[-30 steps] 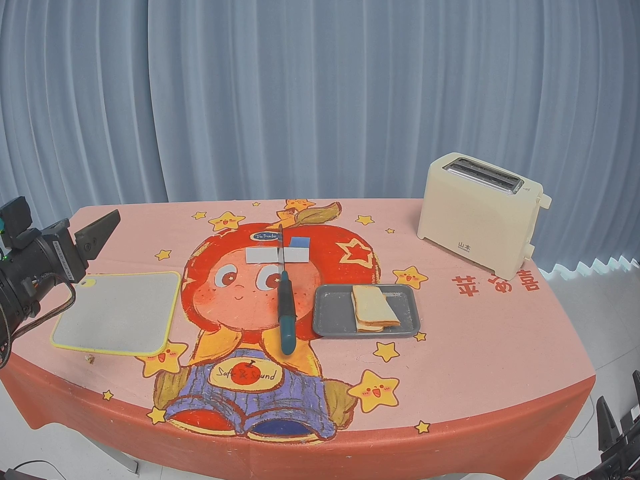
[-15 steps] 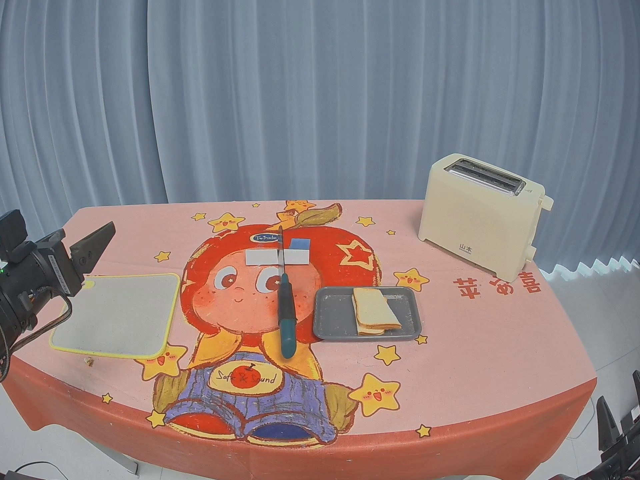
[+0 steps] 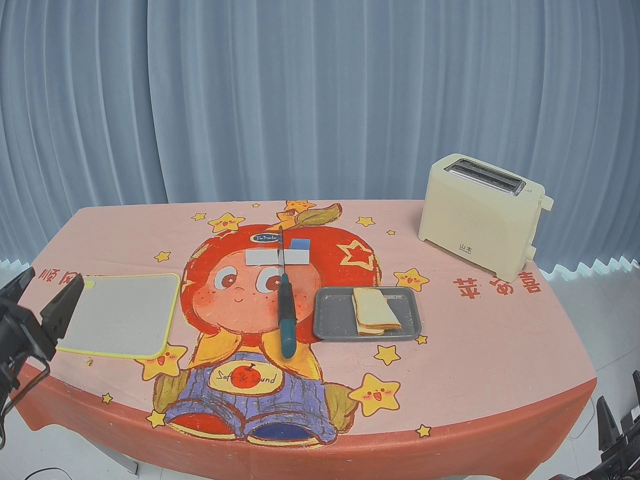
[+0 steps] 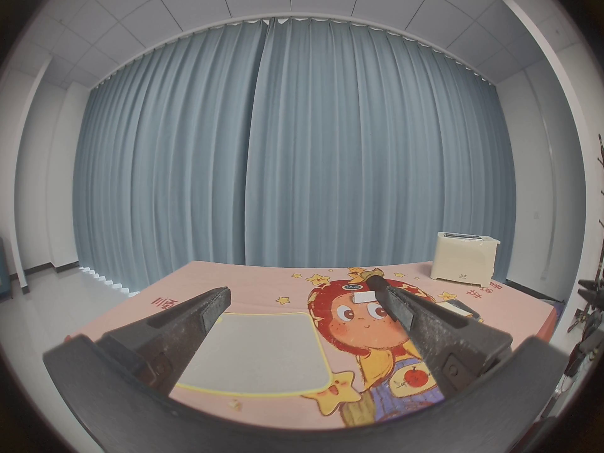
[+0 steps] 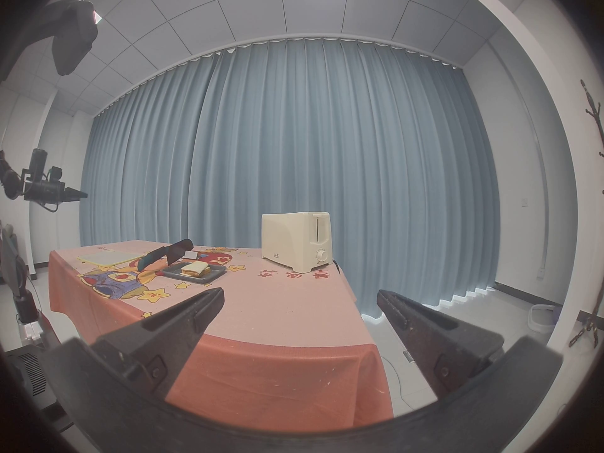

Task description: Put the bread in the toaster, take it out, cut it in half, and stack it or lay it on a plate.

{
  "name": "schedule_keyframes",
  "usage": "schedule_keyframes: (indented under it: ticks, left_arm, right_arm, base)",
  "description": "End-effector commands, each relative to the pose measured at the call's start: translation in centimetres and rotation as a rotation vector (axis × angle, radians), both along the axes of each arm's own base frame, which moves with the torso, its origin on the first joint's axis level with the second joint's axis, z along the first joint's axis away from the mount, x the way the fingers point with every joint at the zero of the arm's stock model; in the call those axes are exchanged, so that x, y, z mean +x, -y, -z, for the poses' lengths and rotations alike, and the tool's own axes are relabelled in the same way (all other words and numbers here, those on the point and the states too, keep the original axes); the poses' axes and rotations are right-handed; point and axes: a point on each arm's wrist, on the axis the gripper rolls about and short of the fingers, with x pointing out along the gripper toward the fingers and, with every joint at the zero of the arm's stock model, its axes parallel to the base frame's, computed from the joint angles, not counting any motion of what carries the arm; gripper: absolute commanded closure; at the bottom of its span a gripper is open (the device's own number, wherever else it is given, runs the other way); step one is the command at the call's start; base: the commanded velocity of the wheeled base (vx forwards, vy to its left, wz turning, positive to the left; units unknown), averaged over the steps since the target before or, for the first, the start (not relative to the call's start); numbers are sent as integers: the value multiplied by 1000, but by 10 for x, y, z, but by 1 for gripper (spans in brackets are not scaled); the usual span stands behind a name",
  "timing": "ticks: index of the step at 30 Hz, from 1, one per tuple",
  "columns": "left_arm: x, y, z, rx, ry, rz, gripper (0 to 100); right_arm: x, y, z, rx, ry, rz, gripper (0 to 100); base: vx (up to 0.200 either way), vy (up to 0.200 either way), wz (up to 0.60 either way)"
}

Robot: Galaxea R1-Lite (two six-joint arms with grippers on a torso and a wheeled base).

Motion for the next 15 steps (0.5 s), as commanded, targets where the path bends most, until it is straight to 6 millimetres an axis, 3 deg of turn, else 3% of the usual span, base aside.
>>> schedule_keyframes:
  ticks: [1, 15]
  left_arm:
    - [-40, -7, 20, 18, 83, -37, 0]
    - [-77, -10, 78, 10, 13, -37, 0]
  right_arm:
    - [0, 0, 4, 1, 1, -1, 0]
    - [0, 0, 4, 1, 1, -1, 0]
  base:
    - [0, 0, 0]
    - [0, 0, 0]
